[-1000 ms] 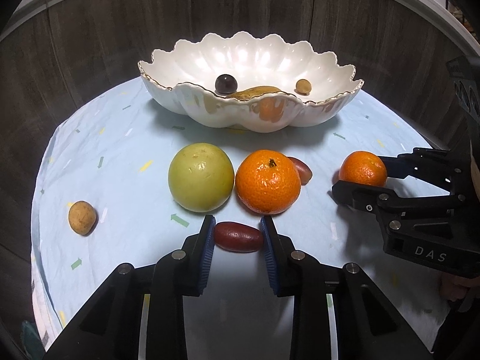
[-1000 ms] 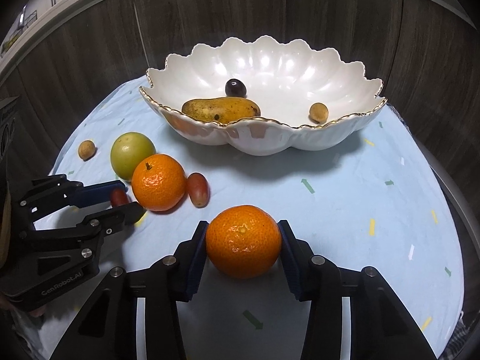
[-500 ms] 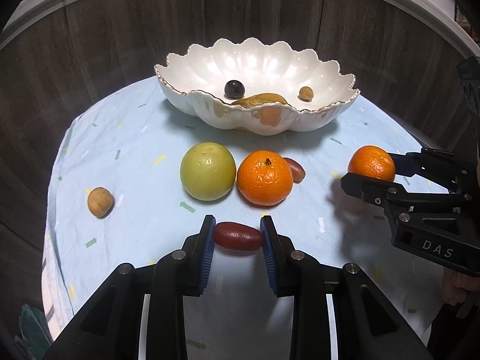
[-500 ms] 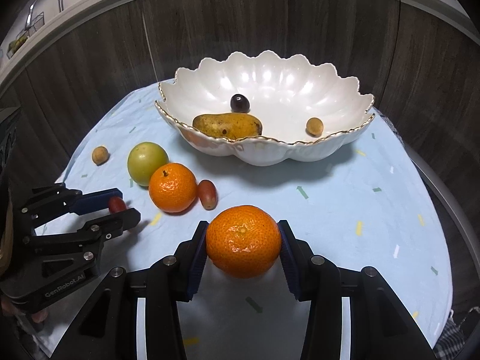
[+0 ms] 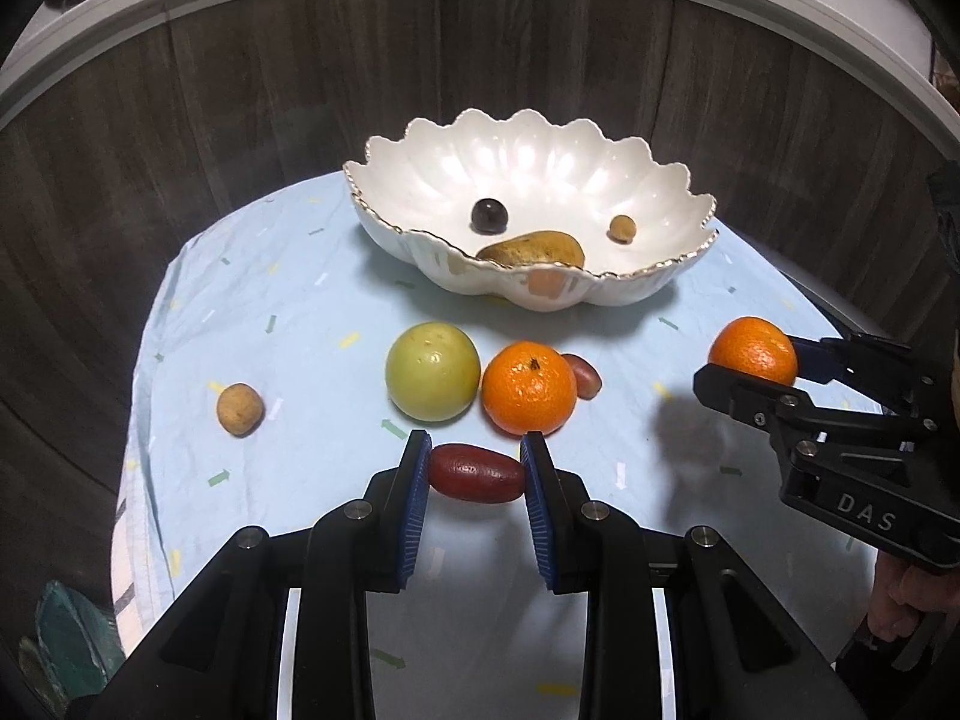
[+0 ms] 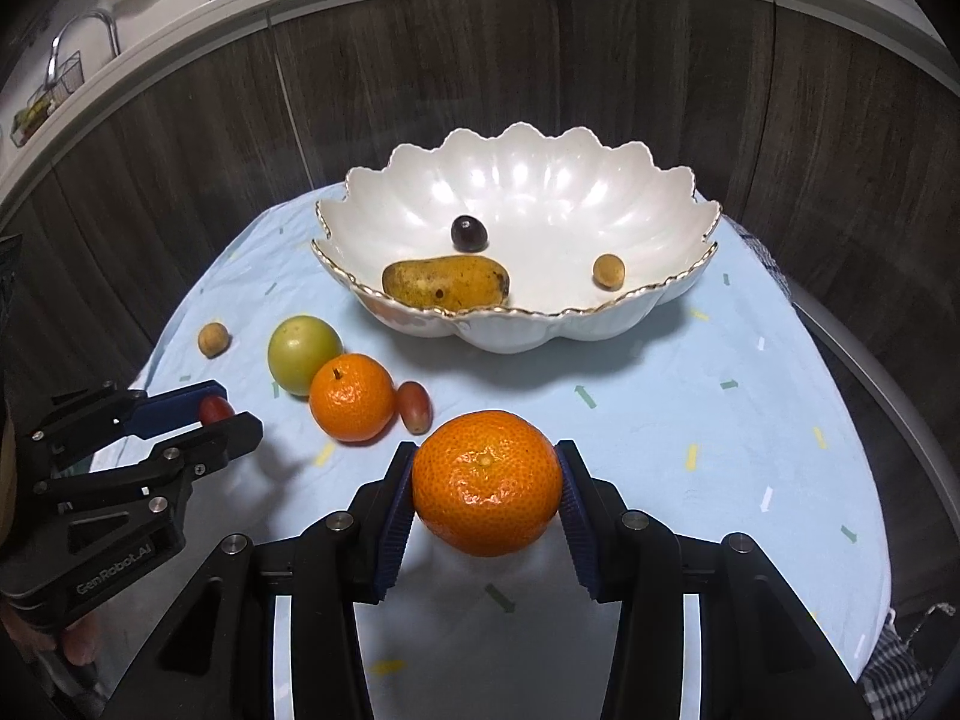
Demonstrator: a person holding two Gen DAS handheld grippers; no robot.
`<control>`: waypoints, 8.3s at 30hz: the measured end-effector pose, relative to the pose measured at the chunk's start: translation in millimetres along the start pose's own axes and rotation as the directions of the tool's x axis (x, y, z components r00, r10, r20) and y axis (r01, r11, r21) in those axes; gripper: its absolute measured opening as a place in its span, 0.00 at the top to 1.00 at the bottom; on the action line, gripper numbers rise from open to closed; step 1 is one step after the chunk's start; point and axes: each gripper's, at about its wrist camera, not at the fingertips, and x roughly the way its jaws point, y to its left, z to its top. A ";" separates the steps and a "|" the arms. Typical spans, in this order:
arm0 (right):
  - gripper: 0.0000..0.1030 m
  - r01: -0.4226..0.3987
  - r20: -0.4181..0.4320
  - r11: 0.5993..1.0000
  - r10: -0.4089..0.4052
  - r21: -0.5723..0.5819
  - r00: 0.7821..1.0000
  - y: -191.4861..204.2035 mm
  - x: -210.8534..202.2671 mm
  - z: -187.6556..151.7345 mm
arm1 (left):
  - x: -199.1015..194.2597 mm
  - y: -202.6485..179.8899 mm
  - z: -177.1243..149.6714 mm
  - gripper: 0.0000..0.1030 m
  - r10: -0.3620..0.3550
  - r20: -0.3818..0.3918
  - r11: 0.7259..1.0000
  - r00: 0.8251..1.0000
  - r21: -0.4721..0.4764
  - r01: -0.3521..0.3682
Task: Organize fruits
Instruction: 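Carry the red date and tangerine over the white bowl with both tools, then open the left tool over the bowl while the right tool releases the tangerine, then withdraw both open tools from the bowl back over the table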
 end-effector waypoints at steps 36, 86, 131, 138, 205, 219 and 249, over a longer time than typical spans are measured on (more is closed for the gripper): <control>0.56 0.050 0.126 0.996 -0.059 0.071 0.990 -37.9 -34.7 62.3 | -19.4 -11.2 80.0 0.71 0.073 0.095 0.996 0.993 -0.048 -0.069; 0.56 0.082 0.094 0.990 -0.093 0.116 0.991 -88.9 57.7 145.1 | 75.2 10.9 158.0 0.71 0.092 0.071 0.995 0.993 -0.052 -0.088; 0.22 0.106 0.082 0.988 -0.116 0.114 0.990 -86.0 51.2 145.1 | 69.1 14.5 145.6 0.11 0.127 0.036 0.988 0.991 -0.097 -0.123; 0.22 0.102 0.110 0.989 -0.114 0.111 0.987 -78.3 30.3 145.1 | 45.4 14.5 143.2 0.08 0.140 0.066 0.986 0.988 -0.102 -0.133; 0.22 0.011 0.195 1.000 -0.009 -0.012 0.981 28.9 -23.2 71.2 | -54.2 64.8 34.2 0.08 0.195 0.137 0.977 0.971 -0.119 -0.179; 0.22 0.034 0.201 0.999 -0.029 -0.024 0.979 36.9 -18.7 57.9 | -50.2 69.3 18.1 0.08 0.195 0.133 0.978 0.972 -0.105 -0.182; 0.32 0.033 0.068 0.997 -0.028 -0.072 0.997 68.7 34.1 29.1 | -7.2 103.2 1.2 0.08 0.160 0.079 0.987 0.984 -0.047 -0.156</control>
